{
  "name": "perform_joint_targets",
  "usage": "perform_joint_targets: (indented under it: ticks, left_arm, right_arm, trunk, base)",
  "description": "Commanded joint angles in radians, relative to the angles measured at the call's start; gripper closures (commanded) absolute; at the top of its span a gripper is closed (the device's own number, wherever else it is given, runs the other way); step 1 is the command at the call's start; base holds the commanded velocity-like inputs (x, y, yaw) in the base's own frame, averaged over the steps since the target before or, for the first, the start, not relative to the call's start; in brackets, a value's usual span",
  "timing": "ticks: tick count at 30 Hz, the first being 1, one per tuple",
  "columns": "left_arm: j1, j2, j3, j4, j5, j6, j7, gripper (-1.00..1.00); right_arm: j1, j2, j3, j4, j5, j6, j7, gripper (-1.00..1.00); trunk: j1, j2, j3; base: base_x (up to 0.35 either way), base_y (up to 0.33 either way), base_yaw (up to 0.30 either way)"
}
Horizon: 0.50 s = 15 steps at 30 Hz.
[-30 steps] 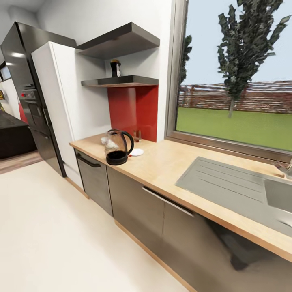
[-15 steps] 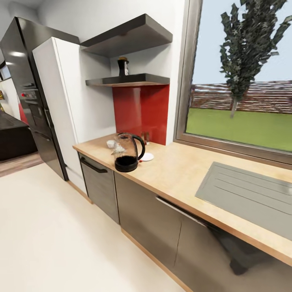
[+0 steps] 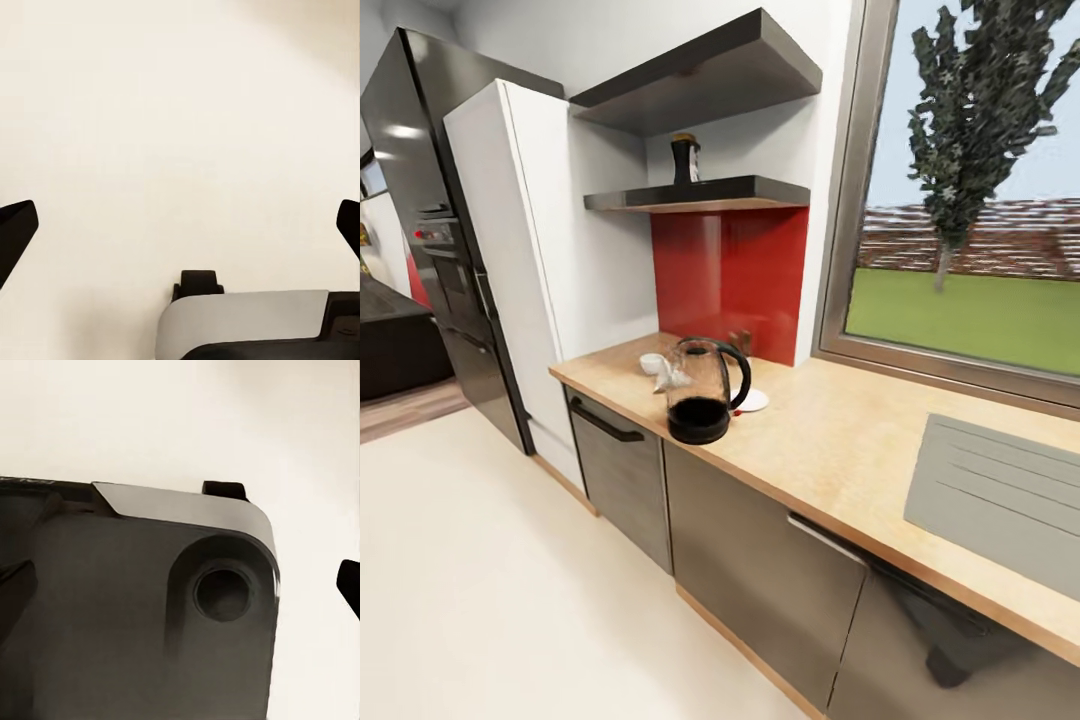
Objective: Set up a coffee station on the kitchen countertop: keep the coffee maker on the countertop, move the bottle of coffee from the kitchen shelf to the counter next to the coffee maker, place a paper coffee filter on top of the coffee maker, put the saucer next to the coffee maker with the coffee cup on the saucer, and place the electric kettle next to the coffee maker.
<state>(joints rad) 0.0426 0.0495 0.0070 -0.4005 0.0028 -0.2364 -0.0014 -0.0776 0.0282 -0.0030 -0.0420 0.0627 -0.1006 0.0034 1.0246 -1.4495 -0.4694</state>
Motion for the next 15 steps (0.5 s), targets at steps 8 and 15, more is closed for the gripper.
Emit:
perform_joint_targets:
  ticks: [8, 15]
  left_arm:
    - [0.0, 0.001, 0.002, -0.001, -0.001, -0.001, 0.0, -1.0]
    - [0.0, 0.001, 0.003, -0.001, -0.002, -0.001, 0.0, -1.0]
  right_arm:
    - [-0.001, -0.005, 0.004, -0.053, 0.015, -0.005, 0.0, -1.0]
    - [-0.001, -0.007, 0.005, -0.081, 0.017, -0.005, -0.002, -1.0]
  trunk:
    - [0.0, 0.0, -0.001]
    - [0.0, 0.0, -0.001]
  base:
    - [0.083, 0.093, 0.186]
    - [0.007, 0.009, 0.234]
